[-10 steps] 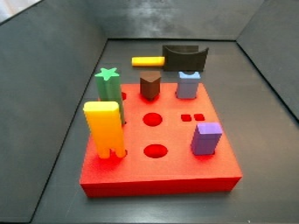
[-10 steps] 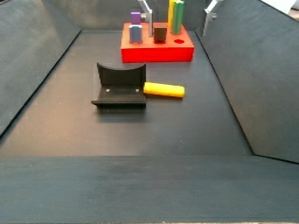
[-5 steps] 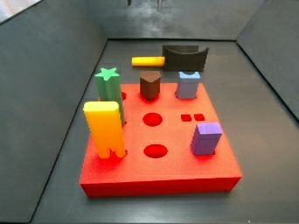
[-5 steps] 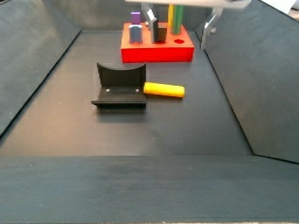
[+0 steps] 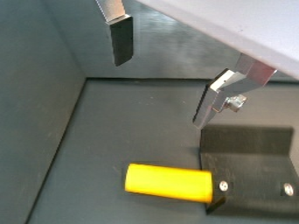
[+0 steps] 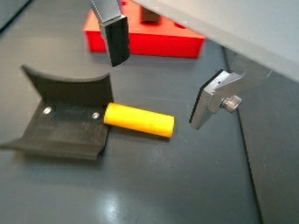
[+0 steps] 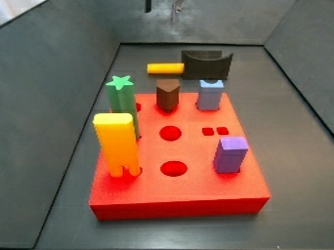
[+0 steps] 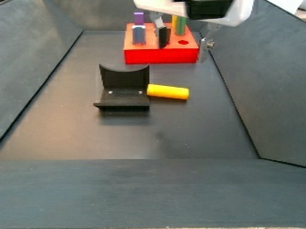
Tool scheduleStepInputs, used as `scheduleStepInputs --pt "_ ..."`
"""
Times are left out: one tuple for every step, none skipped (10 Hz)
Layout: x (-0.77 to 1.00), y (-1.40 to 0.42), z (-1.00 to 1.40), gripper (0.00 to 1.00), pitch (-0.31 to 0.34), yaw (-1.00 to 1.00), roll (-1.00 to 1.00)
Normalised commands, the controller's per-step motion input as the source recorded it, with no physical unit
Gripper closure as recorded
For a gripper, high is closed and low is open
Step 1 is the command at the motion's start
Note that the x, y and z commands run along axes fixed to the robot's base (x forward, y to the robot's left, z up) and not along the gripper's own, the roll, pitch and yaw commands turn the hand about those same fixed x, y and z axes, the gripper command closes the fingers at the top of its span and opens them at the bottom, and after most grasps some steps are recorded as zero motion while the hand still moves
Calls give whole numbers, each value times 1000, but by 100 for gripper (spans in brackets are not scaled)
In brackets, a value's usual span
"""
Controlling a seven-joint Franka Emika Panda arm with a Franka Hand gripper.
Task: Pick up the oval object. Move up. Place the oval object on the fixture. Regrasp the oval object. Move to above the board. Insert the oval object.
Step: Pick up the oval object.
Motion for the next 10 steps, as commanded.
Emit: scheduleStepInputs --pt "0 -89 -160 0 -171 -889 -179" --pt "0 -109 -257 0 -106 -906 -119" --pt "0 -109 -306 0 -119 -917 -104" --pt "0 -60 -334 0 -137 -946 -111" --pt "-9 -63 -346 0 -163 -949 -113" --pt "-9 -63 -331 0 -171 -940 -120" --pt "-26 -77 -283 0 -209 -903 -157" --pt "0 -63 -217 0 -217 -854 -207" --pt "0 -17 -117 0 -239 -774 -293" --pt "171 -31 -123 0 -197 -614 -317"
